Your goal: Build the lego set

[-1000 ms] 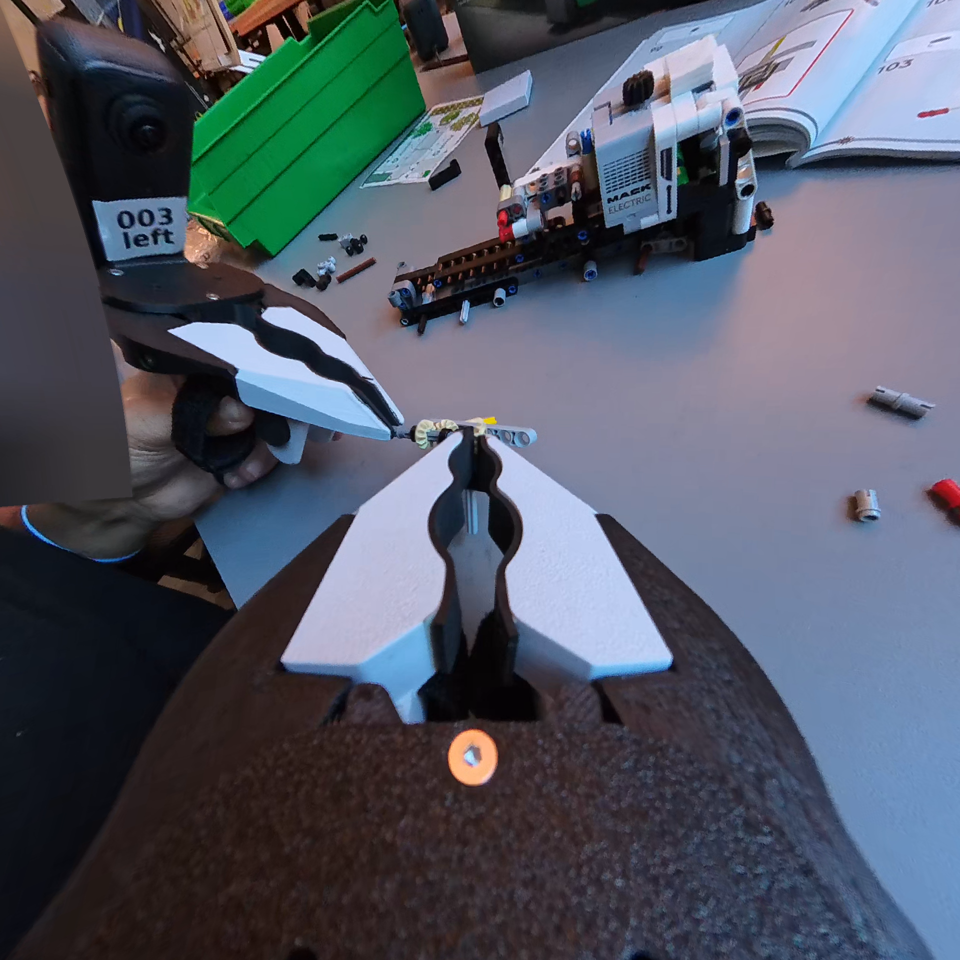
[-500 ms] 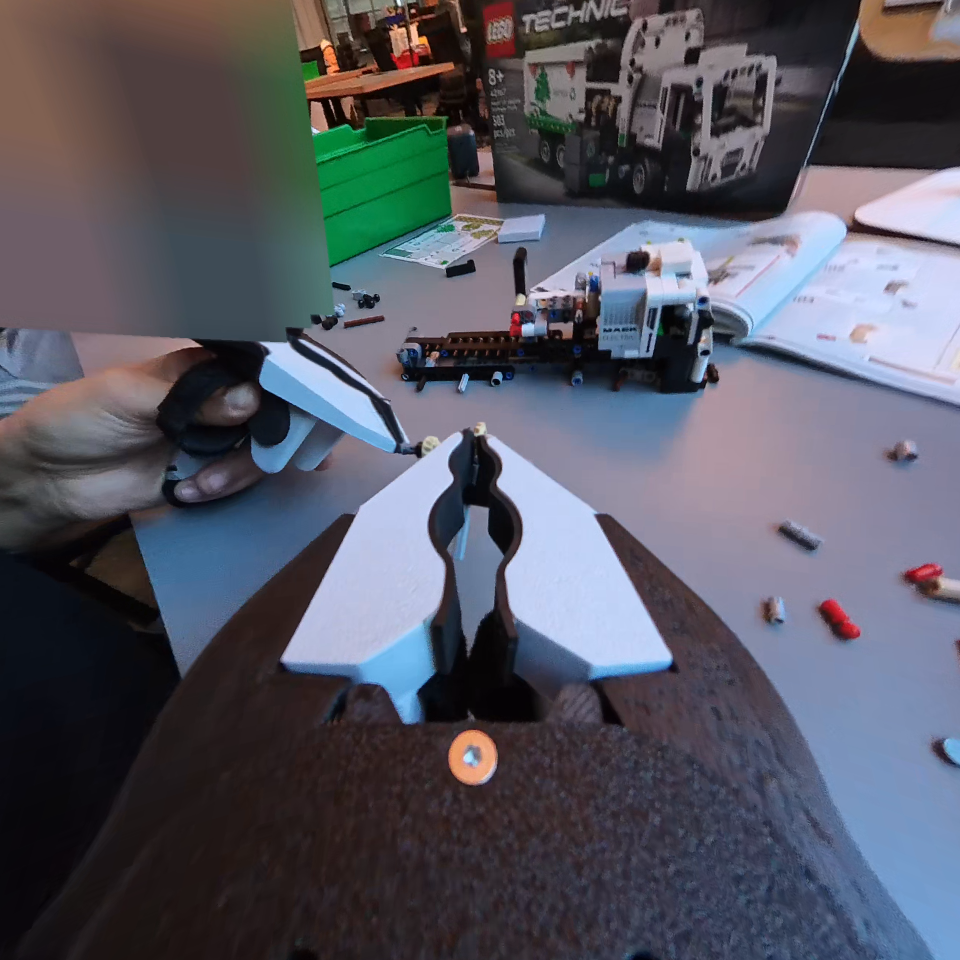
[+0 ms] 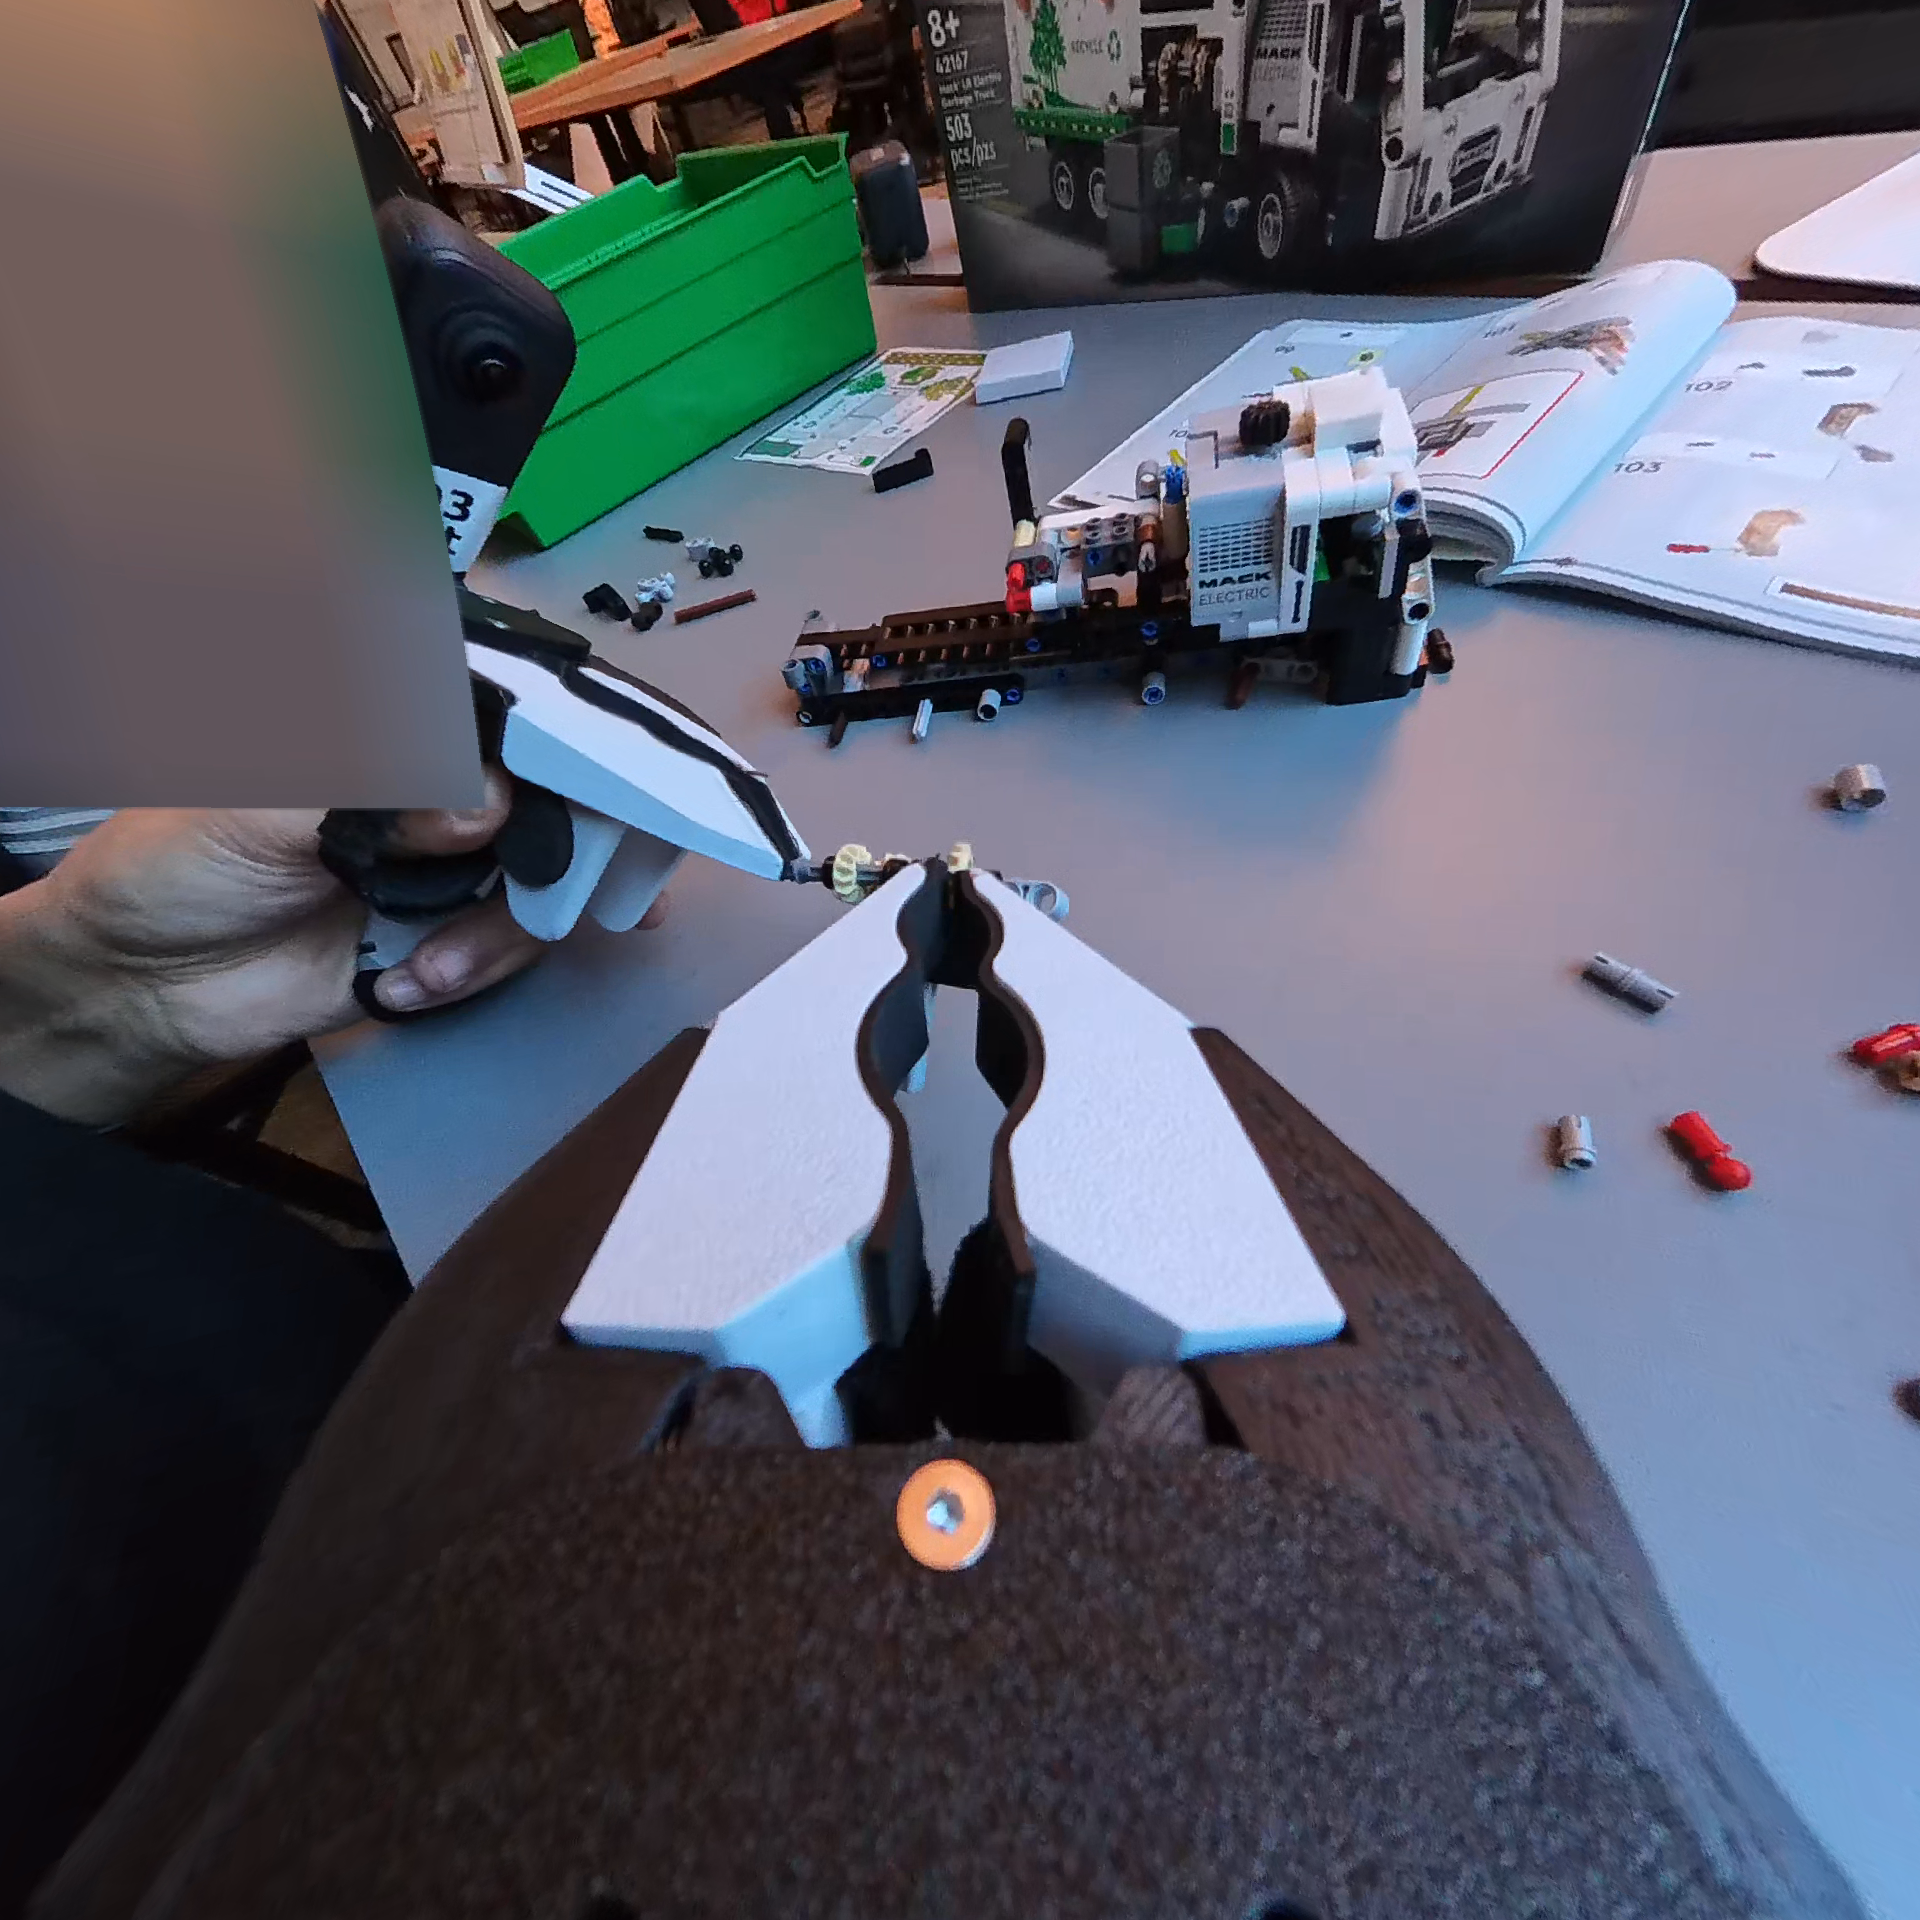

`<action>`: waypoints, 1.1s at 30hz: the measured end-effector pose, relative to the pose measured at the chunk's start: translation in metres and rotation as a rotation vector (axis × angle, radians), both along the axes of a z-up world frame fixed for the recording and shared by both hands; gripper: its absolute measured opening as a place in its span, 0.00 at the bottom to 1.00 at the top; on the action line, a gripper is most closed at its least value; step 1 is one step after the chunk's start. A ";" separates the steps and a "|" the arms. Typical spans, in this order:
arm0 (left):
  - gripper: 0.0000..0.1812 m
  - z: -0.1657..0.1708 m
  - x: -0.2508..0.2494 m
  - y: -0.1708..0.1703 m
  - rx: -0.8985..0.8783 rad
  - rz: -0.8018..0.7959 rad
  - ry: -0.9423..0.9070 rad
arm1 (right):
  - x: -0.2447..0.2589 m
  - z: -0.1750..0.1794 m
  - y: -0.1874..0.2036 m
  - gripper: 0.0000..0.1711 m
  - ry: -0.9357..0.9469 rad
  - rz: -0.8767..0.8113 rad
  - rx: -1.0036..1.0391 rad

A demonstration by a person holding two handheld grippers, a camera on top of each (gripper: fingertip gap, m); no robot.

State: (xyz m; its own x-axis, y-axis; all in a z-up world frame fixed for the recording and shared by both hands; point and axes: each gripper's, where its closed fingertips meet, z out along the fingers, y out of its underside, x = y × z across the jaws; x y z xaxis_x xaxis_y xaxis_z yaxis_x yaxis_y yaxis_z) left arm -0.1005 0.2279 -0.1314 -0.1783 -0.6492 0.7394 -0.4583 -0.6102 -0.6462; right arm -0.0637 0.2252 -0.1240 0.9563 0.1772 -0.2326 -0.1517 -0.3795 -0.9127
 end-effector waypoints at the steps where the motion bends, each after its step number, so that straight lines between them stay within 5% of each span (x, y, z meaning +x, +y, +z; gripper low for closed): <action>1: 0.00 0.000 0.000 0.000 0.003 -0.001 0.001 | 0.000 -0.001 0.000 0.00 0.003 0.000 -0.008; 20: 0.01 -0.042 -0.002 -0.008 0.372 -0.023 0.230 | 0.004 -0.044 -0.009 0.00 0.007 -0.003 -0.336; 33: 0.01 -0.051 -0.002 -0.012 0.422 -0.046 0.279 | 0.000 -0.054 -0.008 0.00 0.032 0.025 -0.378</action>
